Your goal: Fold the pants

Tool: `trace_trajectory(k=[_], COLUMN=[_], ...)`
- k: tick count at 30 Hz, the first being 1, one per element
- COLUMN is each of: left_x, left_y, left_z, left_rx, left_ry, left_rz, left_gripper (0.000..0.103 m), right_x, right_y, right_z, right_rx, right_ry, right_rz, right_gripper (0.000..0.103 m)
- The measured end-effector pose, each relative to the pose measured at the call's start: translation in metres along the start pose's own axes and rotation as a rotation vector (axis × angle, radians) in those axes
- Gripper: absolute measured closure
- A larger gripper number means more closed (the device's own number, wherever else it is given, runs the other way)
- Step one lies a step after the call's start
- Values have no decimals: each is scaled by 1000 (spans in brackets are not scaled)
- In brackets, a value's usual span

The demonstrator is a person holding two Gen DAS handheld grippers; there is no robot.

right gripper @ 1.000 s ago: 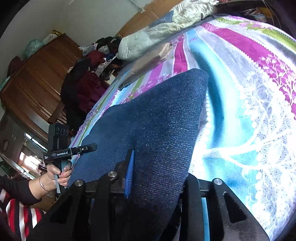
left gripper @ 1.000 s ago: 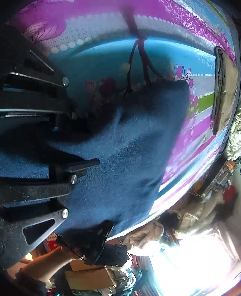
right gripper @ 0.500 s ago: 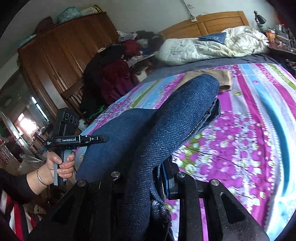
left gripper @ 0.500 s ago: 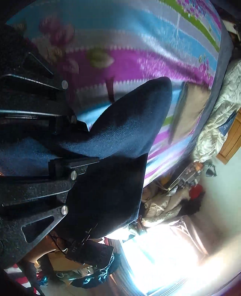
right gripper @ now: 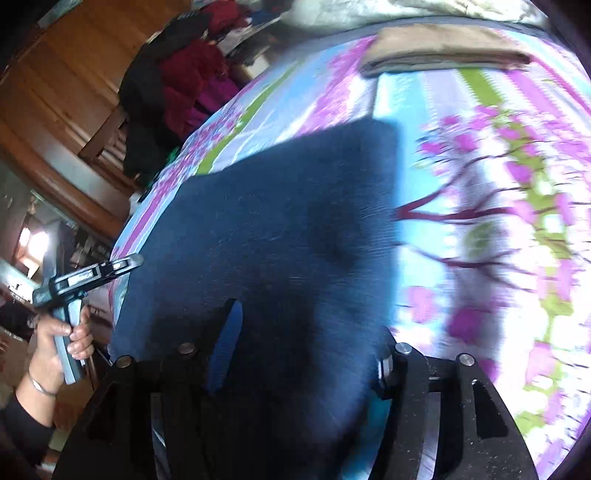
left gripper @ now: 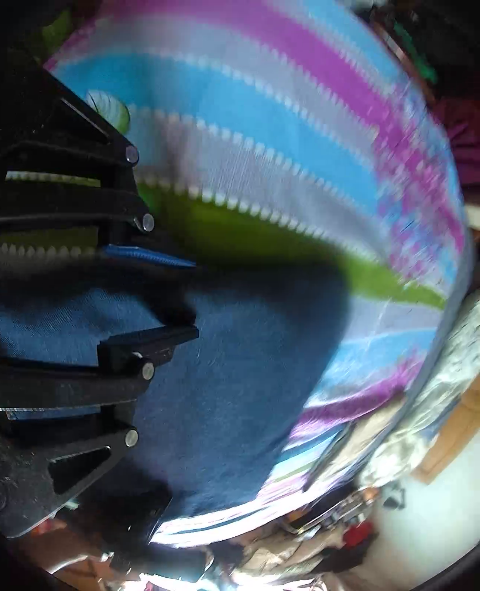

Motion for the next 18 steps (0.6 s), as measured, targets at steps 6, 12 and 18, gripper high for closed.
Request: trace_trajectory(k=[6,12,18], left_x=[-10,-3,1], left_y=[-13,-93,-99], left_z=[-60,-50,-19], left_rx=[-180,-201,-295], left_ry=[-144,-147,-70], left_rz=[5,228,167], left_gripper=[34,13,7], right_x=[-7,11,20], right_y=[-21,-58,17], right_z=[-96,-142,-128], right_rx=[108,386,285], right_ry=[-193,-225,-185], right_rz=[-21,6,-174], right_gripper=[26,22,10])
Point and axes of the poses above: each gripper's, at about its wrist camera, not at the fingertips, and z roughly the way its jaws point, y to its left, x to its underside, the point moved 9 cm from there along z, roughly the way its jaws point, and after that the axes turned 13 degrees about z, right-handed, at the moved point
